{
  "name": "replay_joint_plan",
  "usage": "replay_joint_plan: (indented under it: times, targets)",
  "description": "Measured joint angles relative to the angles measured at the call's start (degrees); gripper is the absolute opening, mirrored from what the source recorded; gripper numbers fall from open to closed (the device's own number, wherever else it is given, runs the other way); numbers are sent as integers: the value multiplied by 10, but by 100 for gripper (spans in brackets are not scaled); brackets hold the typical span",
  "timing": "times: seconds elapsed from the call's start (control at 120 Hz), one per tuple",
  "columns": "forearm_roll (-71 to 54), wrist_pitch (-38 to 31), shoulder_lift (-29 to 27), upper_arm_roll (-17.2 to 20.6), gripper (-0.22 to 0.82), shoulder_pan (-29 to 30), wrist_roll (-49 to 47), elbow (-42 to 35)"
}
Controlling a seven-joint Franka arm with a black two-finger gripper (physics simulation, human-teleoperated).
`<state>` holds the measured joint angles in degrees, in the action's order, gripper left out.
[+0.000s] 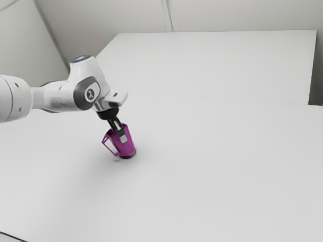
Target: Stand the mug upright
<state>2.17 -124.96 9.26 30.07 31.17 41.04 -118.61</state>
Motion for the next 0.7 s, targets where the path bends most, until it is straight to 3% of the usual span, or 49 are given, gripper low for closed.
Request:
replay_joint_plan:
  times: [0.133,0.292,0.45,0.7]
  targets:
    - [-19,-19,2,0,-14,-3,-21,-8]
    - [-24,-27,-1,0,17,-6,-36,-10]
    - [-25,-29,-24,7,39,-7,-49,-11]
    - [-21,3,-67,18,54,-8,-73,8]
